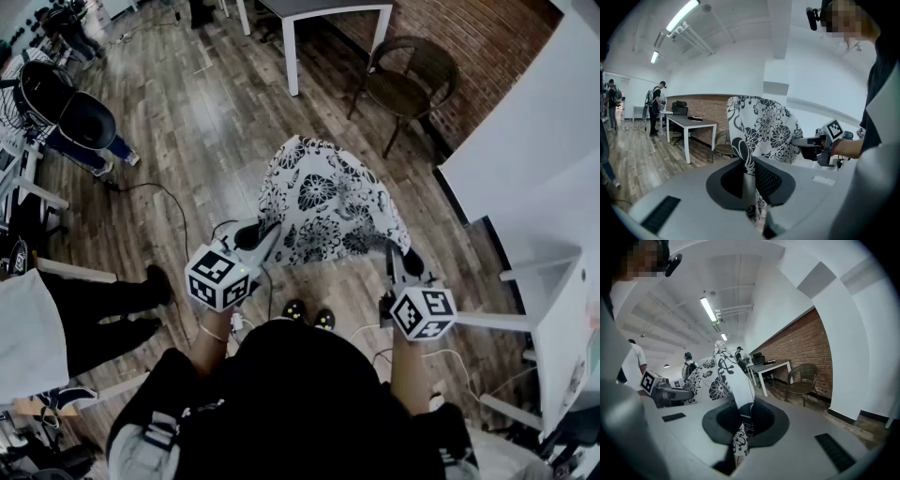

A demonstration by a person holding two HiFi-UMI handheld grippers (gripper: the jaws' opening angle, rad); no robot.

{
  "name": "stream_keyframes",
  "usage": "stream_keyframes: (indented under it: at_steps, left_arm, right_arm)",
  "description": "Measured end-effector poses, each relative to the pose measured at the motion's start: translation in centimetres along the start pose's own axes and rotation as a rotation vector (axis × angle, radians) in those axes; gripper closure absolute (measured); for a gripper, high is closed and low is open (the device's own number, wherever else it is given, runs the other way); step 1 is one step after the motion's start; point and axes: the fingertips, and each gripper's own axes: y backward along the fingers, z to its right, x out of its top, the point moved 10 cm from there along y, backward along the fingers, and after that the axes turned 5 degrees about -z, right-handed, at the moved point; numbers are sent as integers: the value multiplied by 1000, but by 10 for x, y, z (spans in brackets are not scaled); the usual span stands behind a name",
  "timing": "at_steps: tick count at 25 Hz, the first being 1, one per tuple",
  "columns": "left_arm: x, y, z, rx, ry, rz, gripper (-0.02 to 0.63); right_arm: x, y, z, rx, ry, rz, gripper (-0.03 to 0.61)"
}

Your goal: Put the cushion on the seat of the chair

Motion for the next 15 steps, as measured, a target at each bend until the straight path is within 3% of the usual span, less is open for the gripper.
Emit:
stream_keyframes:
  at_steps: [15]
  left_arm:
    - [-1, -2, -5, -11, 22, -1, 603]
  right_arm:
    - [3, 1, -3, 11, -23, 8, 569]
